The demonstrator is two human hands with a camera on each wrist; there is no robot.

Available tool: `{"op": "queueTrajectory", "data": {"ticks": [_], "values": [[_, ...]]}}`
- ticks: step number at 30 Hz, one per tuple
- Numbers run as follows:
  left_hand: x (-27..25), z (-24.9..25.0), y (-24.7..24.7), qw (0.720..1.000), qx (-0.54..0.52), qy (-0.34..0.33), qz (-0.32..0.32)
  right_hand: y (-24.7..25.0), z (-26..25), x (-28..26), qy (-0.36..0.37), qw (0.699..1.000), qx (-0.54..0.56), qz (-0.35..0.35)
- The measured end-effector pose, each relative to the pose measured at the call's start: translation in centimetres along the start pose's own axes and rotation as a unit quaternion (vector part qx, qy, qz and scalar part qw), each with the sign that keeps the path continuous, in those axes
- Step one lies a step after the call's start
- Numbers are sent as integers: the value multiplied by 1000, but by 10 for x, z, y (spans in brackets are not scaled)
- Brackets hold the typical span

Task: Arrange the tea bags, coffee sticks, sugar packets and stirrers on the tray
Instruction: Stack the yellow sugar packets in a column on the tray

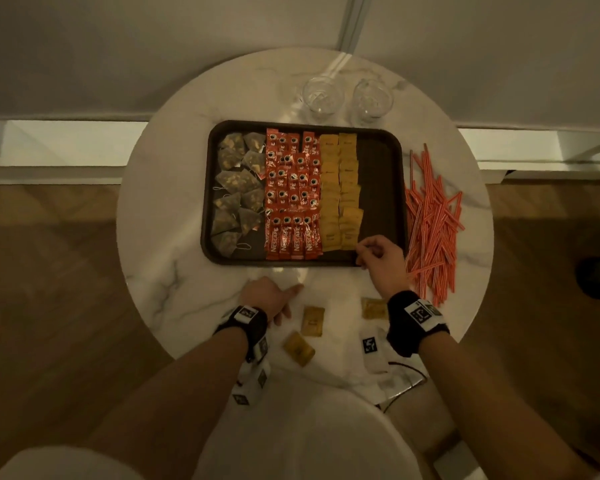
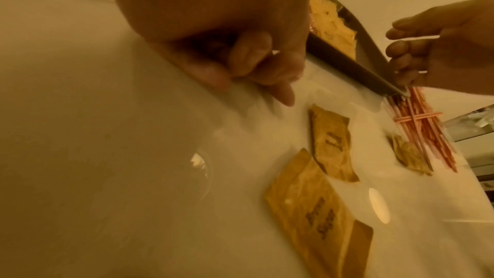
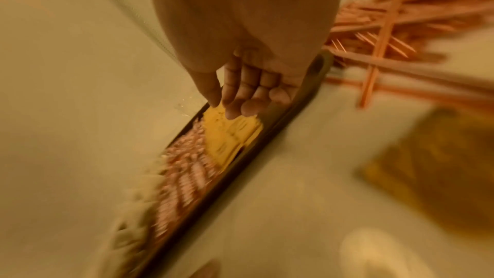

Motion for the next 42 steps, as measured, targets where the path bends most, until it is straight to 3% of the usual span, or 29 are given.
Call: {"op": "queueTrajectory", "data": {"ticks": [5,7,10,13,16,20,22,26,29,33,37,42], "values": [[-6,-2,-7,998,-39,-44,-38,-63,19,-48,7,985,-110,-133],[-14,3,-6,996,54,-74,-20,-80,29,-60,14,969,-192,-154],[-34,16,-14,959,249,-129,34,-99,35,-73,39,935,-315,-160],[-46,16,-29,941,289,-166,53,-104,36,-75,33,924,-348,-154],[-49,19,-35,939,286,-180,60,-96,38,-71,5,959,-238,-155],[-49,35,-24,967,116,-218,60,-78,39,-78,-27,992,8,-127],[-50,46,-18,968,22,-246,36,-72,39,-85,-51,985,127,-105],[-58,60,6,954,-111,-272,56,-78,40,-100,-106,929,337,-109],[-60,67,15,941,-170,-284,73,-79,40,-105,-126,918,361,-108],[-64,81,20,936,-142,-312,84,-76,39,-101,-115,942,295,-111],[-59,86,16,940,-134,-310,52,-71,46,-96,-90,954,272,-88],[-43,95,30,949,-94,-290,76,-81,68,-91,-163,937,292,-99]]}}
Point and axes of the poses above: each hand's wrist, its own x-axis towards the middle knuckle, its own y-axis out of the back of the hand, z = x × y, the point moved 10 cm from there along x, towards the middle knuckle, and after that the axes turned 8 degrees about -z, right-handed, at the moved point
